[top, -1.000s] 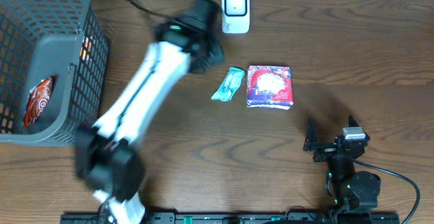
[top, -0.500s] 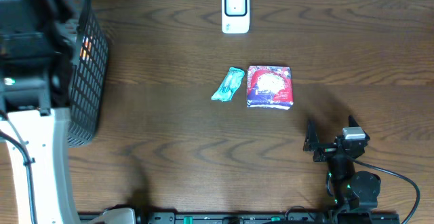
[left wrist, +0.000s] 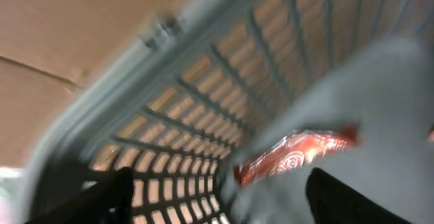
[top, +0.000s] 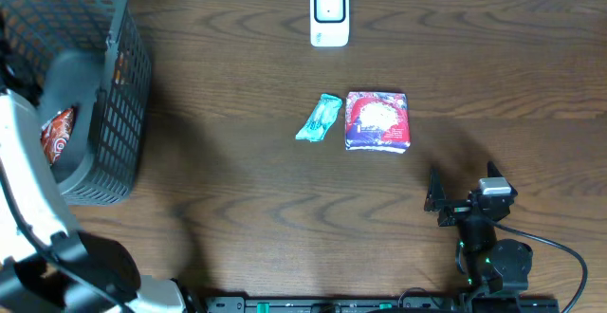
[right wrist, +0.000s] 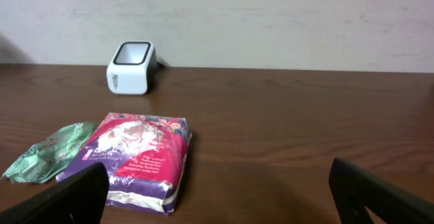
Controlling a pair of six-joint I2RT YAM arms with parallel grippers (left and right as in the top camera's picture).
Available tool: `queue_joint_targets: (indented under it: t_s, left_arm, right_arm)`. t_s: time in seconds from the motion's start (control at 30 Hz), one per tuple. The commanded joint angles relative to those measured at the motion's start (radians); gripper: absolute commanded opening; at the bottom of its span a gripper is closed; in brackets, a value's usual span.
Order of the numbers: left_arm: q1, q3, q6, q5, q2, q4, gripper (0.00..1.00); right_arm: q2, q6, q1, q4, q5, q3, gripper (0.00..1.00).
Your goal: Scan the item barcode
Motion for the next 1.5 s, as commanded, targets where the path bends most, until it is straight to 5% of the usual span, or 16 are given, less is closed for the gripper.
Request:
queue_joint_targets:
  t_s: [0.0,0.17,0.37,1.47]
  left_arm:
    - [0.041,-0.015,0.02,0.096,0.05,-0.028,0.85]
    - [0.072,-0.016,0.027,0.109,0.121,-0.05,0.85]
    - [0.072,-0.019,0.208,0.437,0.152,-0.04,0.85]
    - [0.119,-0.027,0.373,0.425,0.414,0.093,0.84]
  right_arm:
    - [-0.005,-0.01,0.008,-0.004,0.004,-0.002,0.99]
    - [-0.005,-0.01,0.008,-0.004,0.004,-0.002,0.99]
    - [-0.005,-0.01,0.008,-0.004,0.004,-0.002,0.99]
    - [-0.005,-0.01,0.008,-0.004,0.004,-0.002,0.99]
